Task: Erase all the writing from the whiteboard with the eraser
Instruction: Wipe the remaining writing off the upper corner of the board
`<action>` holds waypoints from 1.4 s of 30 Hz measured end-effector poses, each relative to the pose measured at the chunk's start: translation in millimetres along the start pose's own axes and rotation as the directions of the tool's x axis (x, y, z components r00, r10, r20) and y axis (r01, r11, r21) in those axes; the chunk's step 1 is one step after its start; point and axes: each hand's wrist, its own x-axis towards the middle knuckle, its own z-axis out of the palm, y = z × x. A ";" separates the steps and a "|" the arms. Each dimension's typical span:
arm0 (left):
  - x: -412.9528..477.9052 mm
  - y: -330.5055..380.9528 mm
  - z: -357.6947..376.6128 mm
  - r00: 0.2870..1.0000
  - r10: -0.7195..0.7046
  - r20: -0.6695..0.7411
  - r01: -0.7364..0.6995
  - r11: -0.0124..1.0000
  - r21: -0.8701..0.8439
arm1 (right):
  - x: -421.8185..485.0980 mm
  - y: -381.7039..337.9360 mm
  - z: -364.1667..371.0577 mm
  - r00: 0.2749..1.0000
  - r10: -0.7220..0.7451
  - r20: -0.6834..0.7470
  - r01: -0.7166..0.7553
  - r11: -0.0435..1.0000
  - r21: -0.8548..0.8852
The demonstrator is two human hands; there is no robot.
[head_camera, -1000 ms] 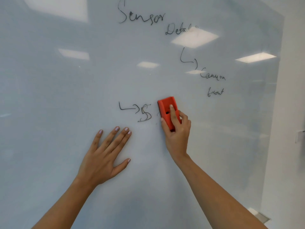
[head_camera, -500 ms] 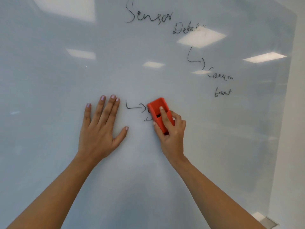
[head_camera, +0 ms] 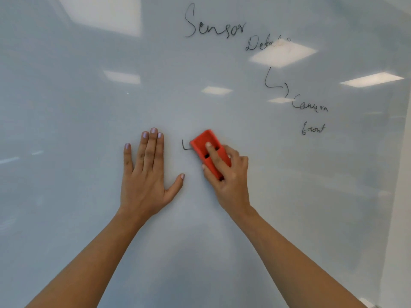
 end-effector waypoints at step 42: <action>83.8 -7.5 -16.1 0.994 -0.106 -0.020 0.107 0.992 0.069 | 104.0 -2.4 -6.7 0.997 0.036 -0.072 -0.032 0.997 0.064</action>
